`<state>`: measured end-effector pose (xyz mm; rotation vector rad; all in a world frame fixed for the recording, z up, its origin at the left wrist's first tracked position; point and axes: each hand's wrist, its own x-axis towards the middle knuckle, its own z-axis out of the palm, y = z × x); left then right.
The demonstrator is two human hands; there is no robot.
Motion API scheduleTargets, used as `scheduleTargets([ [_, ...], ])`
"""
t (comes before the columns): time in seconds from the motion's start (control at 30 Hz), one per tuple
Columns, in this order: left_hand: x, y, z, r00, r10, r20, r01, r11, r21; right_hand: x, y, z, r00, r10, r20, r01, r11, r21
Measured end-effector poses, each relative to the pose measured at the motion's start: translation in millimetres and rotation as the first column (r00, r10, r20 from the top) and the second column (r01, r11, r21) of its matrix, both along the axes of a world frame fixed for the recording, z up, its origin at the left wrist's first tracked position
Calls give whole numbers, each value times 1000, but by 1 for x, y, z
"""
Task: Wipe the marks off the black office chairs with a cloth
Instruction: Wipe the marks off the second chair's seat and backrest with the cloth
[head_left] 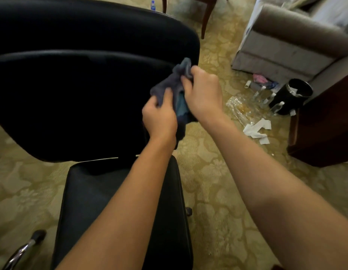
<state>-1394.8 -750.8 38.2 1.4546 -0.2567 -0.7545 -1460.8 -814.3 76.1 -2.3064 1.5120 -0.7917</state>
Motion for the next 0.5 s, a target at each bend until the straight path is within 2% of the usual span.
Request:
scheduleTargets([
  [0.1,13,-8,-3,997,-45,-65,50,996,75,10,-2,-17,991,-32,-130,46,993,106],
  [0.17,9,10,-25,992,-90,-91,106,977,186,4,10,-38,968,-18,-248,75,972,221],
  [0.23,0,39,-48,984,-131,-123,156,963,219,-8,27,-50,957,-20,-291,114,944,309],
  [0.37,-14,89,-62,961,-225,-161,252,952,175,-26,74,-60,979,-67,-192,125,944,306],
  [0.5,-26,121,-78,964,-218,-151,249,940,232,-56,118,-84,999,-15,-49,36,883,467],
])
